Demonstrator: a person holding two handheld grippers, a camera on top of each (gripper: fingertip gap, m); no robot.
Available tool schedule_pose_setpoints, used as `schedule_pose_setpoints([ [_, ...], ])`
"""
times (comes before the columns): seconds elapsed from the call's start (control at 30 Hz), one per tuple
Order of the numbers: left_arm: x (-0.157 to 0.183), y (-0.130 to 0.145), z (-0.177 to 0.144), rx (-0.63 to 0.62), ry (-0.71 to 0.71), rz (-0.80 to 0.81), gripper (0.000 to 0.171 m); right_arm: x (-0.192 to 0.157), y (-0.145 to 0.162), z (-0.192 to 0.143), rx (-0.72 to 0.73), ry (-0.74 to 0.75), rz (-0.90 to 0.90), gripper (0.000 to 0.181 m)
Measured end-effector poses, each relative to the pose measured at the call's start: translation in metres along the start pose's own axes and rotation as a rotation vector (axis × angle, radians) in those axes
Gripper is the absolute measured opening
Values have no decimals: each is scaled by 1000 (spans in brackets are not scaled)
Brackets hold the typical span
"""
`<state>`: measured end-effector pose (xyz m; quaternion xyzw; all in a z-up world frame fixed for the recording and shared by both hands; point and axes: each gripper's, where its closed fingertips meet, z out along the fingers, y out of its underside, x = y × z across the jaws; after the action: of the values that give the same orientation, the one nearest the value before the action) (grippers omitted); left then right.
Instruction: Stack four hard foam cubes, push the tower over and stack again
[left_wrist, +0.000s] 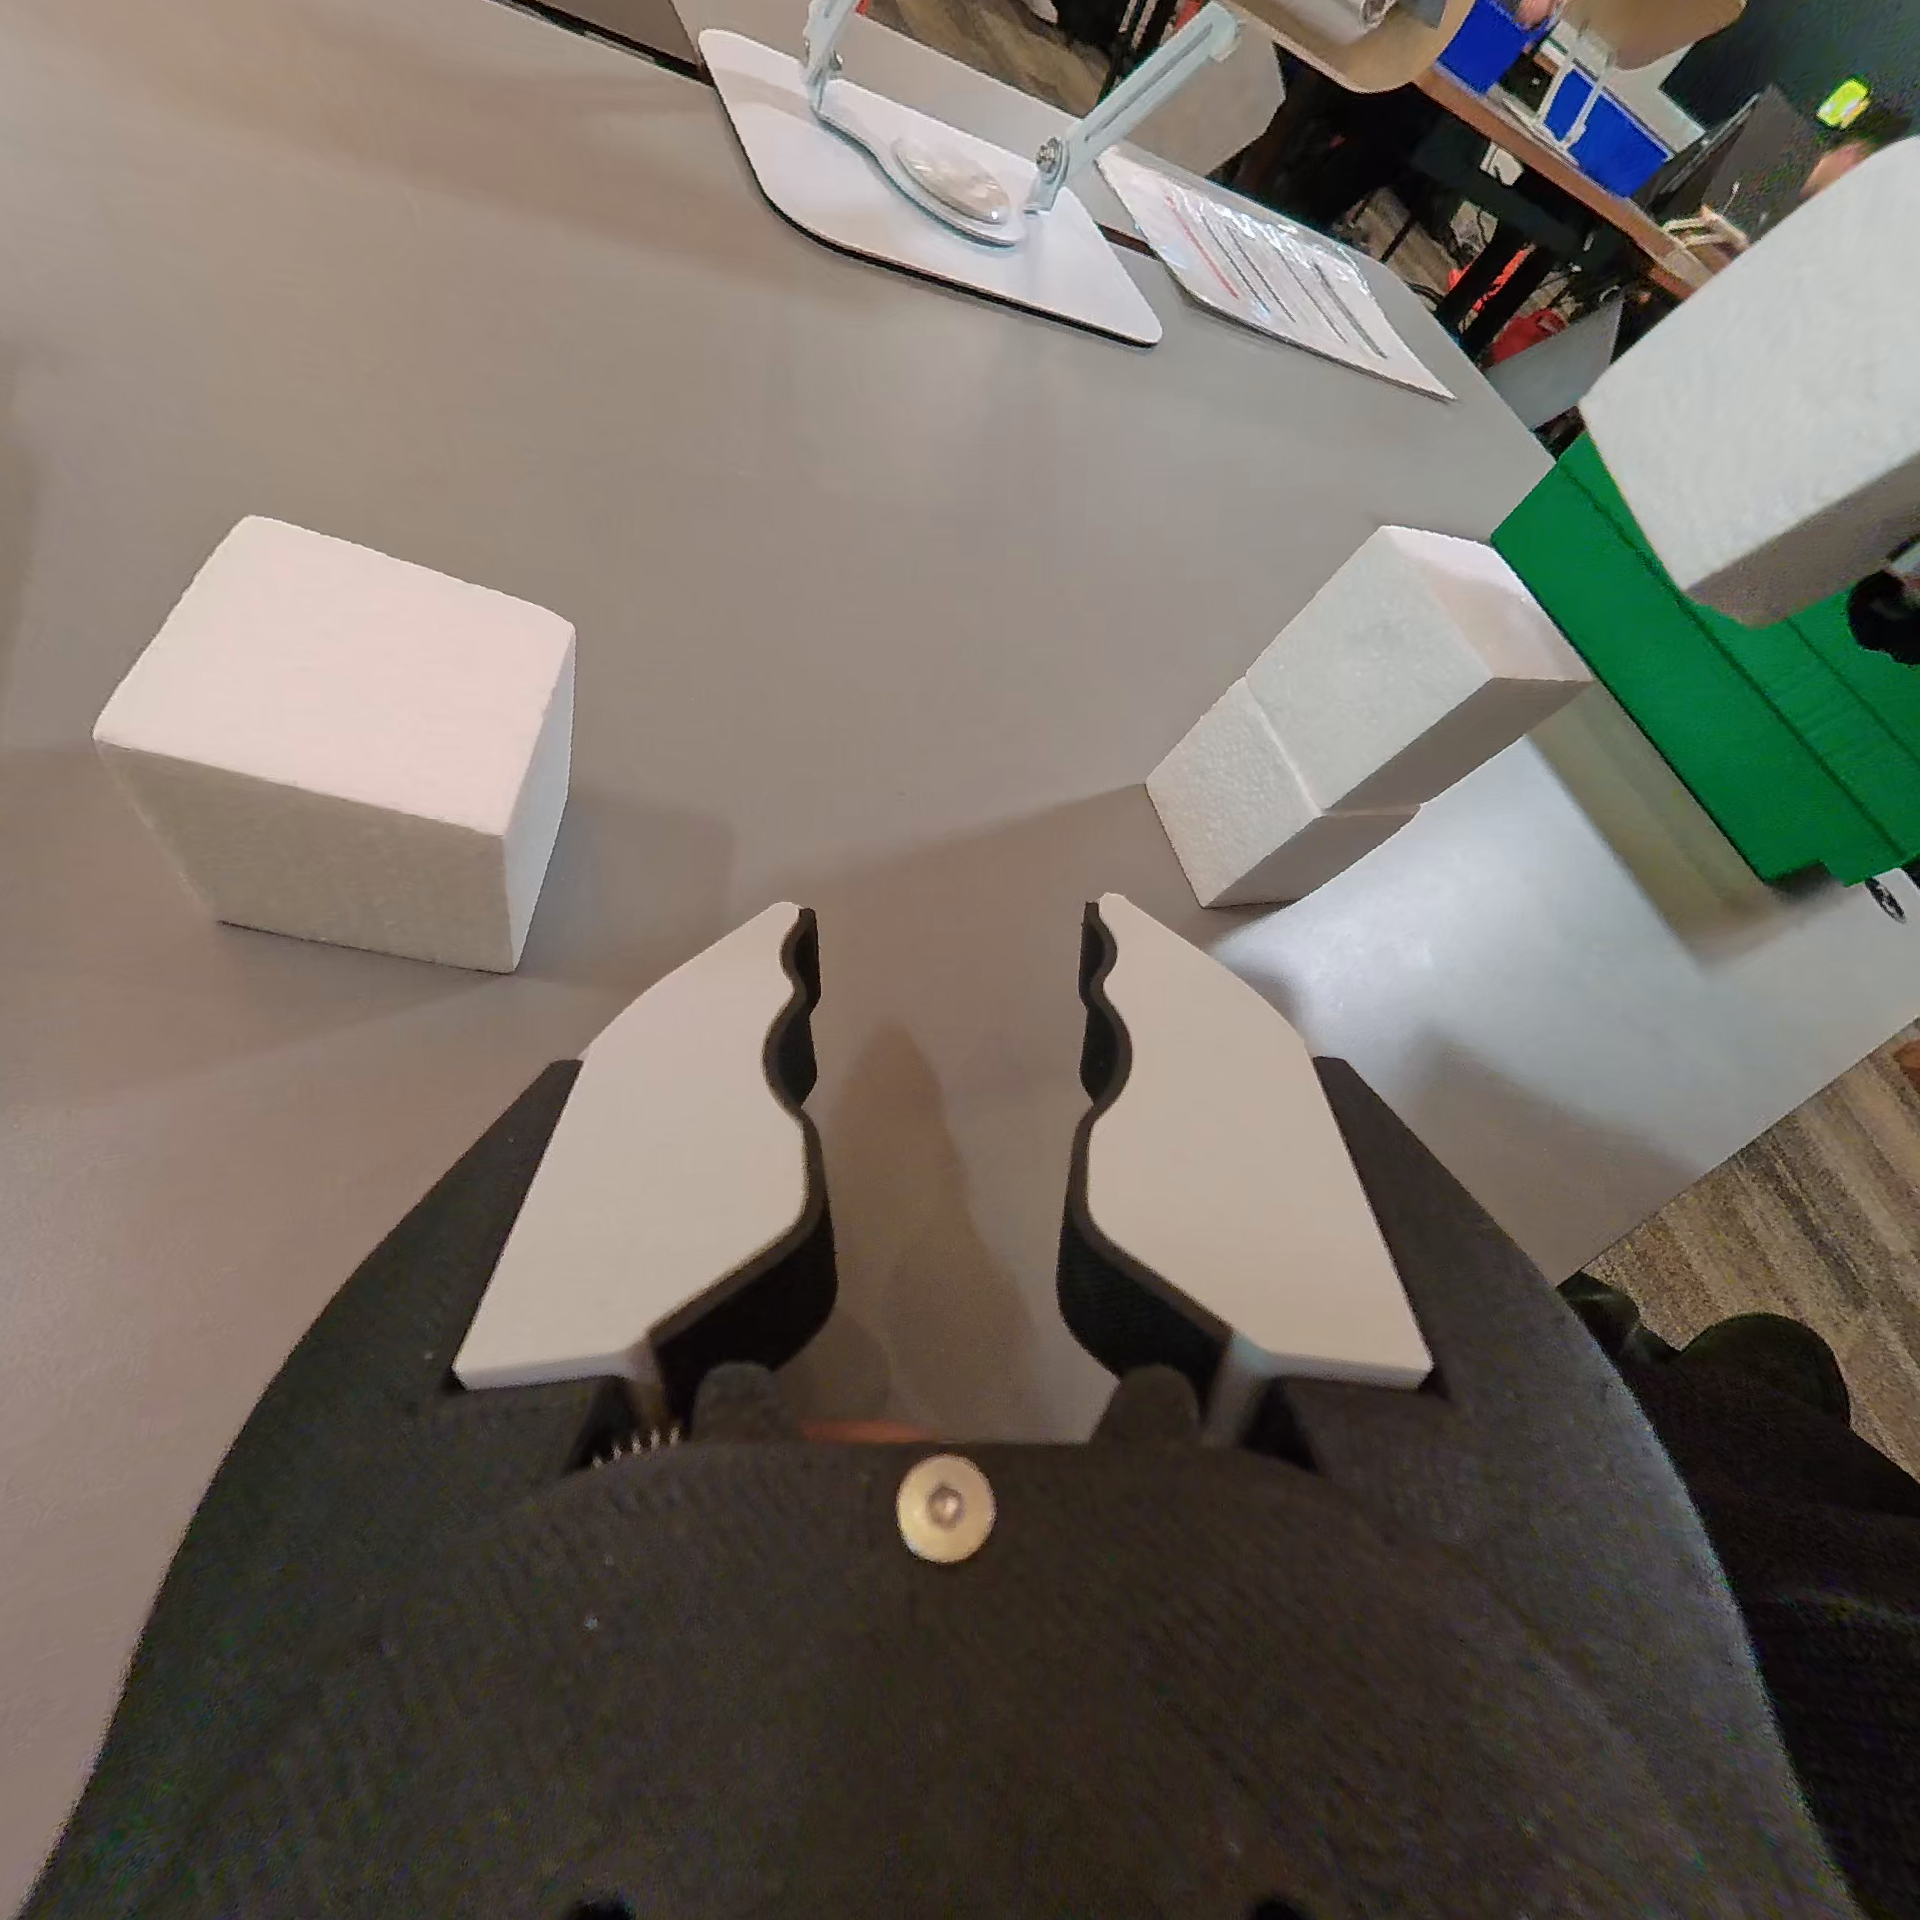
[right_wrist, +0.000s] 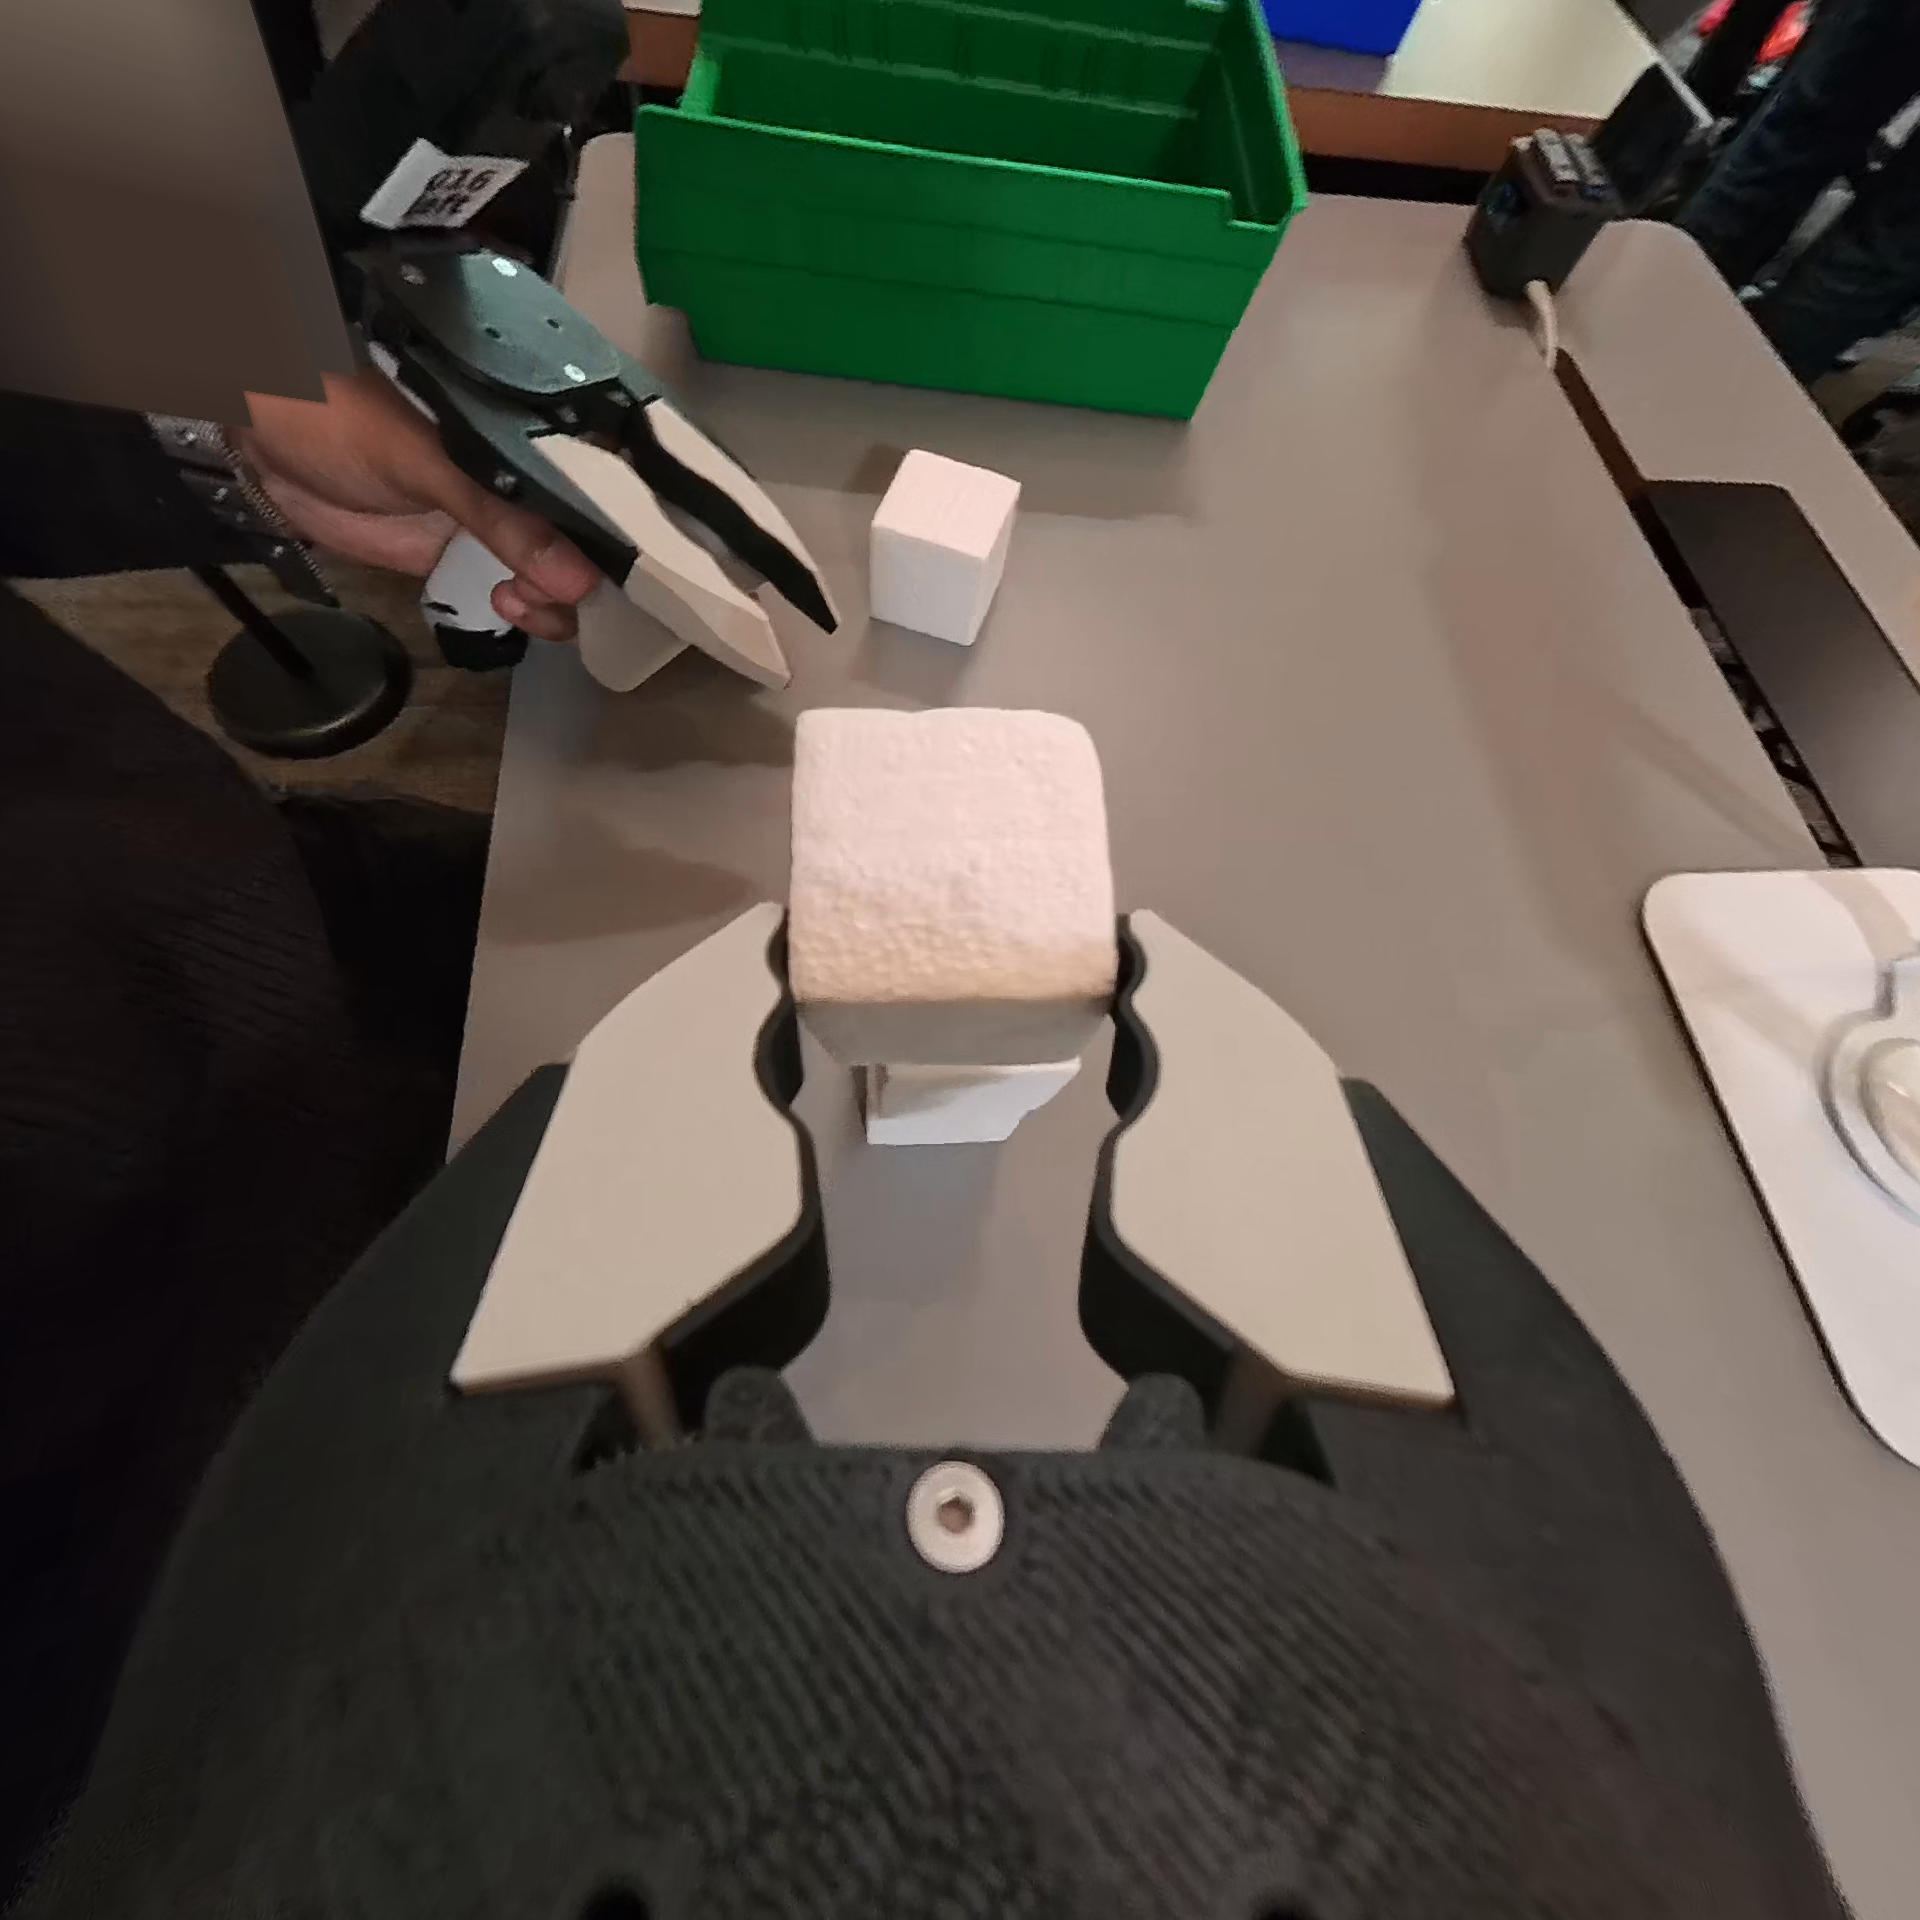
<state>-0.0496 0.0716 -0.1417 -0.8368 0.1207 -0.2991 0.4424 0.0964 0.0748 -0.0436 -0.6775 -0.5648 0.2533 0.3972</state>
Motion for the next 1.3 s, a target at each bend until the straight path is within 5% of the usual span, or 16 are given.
schedule_pose_setpoints([
  [1.3,2,1,1,-4,2,6,49,8,20,21,-10,-107,40,62],
])
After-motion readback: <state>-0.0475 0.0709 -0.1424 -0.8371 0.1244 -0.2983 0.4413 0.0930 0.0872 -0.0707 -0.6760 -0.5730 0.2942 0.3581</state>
